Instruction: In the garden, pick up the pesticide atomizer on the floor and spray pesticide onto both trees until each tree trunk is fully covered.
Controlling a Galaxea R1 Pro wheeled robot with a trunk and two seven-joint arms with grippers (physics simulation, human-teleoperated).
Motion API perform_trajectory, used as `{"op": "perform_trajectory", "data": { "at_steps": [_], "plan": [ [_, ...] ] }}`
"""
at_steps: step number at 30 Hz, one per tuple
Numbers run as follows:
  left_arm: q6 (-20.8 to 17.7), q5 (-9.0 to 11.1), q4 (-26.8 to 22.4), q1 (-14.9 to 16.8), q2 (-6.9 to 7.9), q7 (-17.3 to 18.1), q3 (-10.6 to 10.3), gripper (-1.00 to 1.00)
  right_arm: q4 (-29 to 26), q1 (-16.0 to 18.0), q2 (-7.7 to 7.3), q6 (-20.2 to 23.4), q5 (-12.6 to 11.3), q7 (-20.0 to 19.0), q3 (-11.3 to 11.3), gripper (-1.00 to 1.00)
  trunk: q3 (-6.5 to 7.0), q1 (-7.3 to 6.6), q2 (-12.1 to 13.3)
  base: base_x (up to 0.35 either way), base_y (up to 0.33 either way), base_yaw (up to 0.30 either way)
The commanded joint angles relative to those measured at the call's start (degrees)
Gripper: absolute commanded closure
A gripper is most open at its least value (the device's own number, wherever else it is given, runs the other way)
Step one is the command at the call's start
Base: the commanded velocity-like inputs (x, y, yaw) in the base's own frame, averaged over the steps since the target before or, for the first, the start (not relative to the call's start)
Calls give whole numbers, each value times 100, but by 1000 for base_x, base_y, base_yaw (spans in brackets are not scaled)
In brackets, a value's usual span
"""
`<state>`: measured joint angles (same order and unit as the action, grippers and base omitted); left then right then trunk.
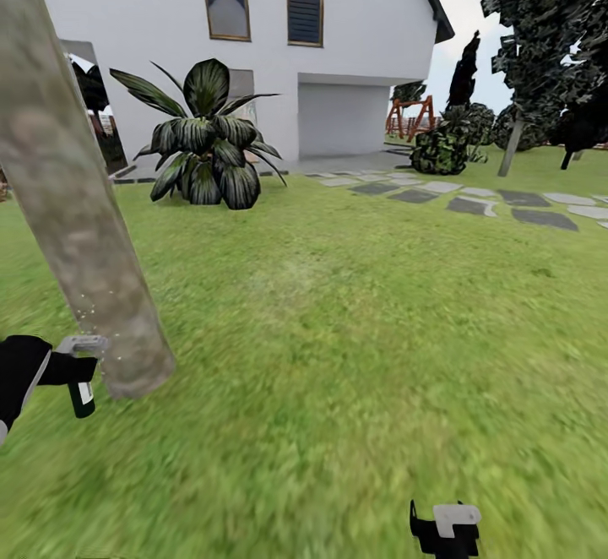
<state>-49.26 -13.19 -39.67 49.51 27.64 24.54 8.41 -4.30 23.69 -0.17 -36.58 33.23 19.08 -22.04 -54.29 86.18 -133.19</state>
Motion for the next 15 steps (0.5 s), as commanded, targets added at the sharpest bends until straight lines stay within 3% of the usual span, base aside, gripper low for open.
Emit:
{"op": "perform_trajectory", "data": {
  "at_steps": [1,7,15],
  "plan": [
    [-16,-61,-5,6,-5,46,15,100,8,4,-1,-12,61,34,-28,-100,-6,0,-2,144,-251,277],
    [-5,-61,18,-2,-5,-13,16,100,12,4,-1,-12,61,34,-28,-100,-6,0,-2,146,-251,275],
    [-13,-61,45,-2,-5,-98,21,100,14,4,-1,-12,61,34,-28,-100,-6,0,-2,196,-233,29]
  ]
}}
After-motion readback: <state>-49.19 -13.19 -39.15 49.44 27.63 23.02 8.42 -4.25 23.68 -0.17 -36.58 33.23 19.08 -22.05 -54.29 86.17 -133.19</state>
